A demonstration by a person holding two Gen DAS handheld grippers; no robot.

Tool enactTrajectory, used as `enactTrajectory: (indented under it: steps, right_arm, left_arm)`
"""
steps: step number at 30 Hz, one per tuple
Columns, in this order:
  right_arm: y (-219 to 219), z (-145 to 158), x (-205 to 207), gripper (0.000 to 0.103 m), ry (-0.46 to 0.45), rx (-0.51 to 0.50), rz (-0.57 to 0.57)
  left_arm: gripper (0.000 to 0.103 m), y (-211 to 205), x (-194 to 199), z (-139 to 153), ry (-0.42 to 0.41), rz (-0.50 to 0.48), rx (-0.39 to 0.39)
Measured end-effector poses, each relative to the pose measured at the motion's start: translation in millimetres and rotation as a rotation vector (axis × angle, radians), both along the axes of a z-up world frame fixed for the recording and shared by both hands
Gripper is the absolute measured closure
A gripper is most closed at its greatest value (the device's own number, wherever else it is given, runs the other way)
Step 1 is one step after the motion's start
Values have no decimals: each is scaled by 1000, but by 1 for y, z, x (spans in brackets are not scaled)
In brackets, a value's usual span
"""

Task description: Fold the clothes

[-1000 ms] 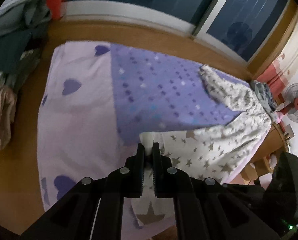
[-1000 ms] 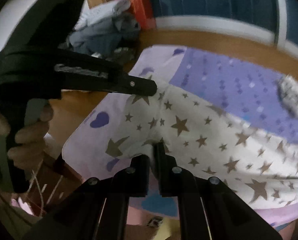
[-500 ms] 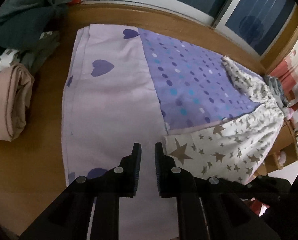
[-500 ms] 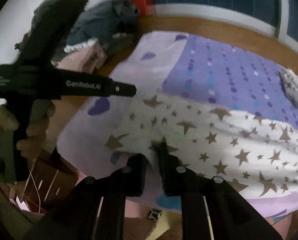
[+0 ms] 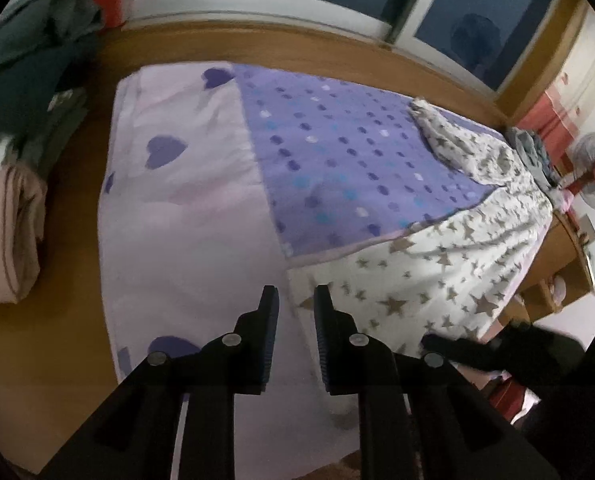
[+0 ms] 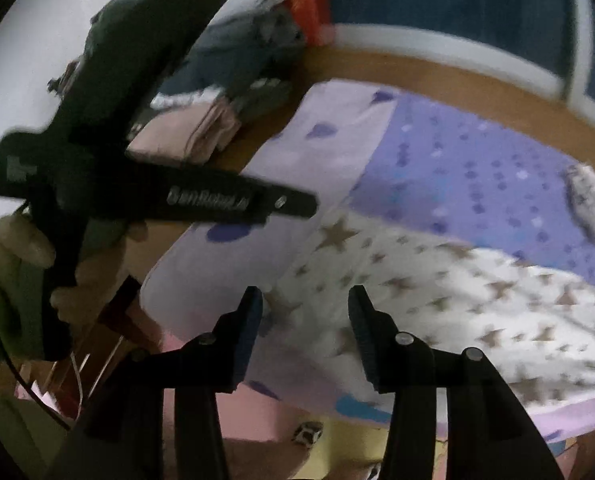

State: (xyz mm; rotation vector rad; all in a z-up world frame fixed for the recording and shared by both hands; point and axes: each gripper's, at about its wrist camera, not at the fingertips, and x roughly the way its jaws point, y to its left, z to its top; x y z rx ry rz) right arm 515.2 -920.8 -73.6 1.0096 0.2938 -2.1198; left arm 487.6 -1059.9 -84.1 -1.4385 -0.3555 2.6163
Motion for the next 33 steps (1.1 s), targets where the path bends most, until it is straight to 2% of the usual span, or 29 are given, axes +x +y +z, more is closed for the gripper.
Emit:
enactTrajectory:
  steps: [3,9,14,20,25,29,33]
  right_arm:
    - [23,6,-5,58,13,-11,-78]
    - [102,10,-24,58,-41,-82,-281]
    - [174,15,-30,58,-42,-125,-417]
    - [254,21,-32,58,-30,-149,-467]
    - [296,24,-42,58,-42,-157,-427]
    - [313,20,-56,58,-57,-163,-424]
    - [314,17,-77,58,-73,-173,-440]
  left_arm:
    - [78,13,-1,6,13,-32,-8]
    - [77,58,-12,12,11,-87,-3]
    - [77,109,-25,15,2,-120,-28]
    - [77,182,-41,25,13,-131,-58]
    - [77,235,-54,31,12,-109,-77]
    - [77,249,-67,31,-36,-92,-83]
    - [77,244,-85,32,-29,-95,-90]
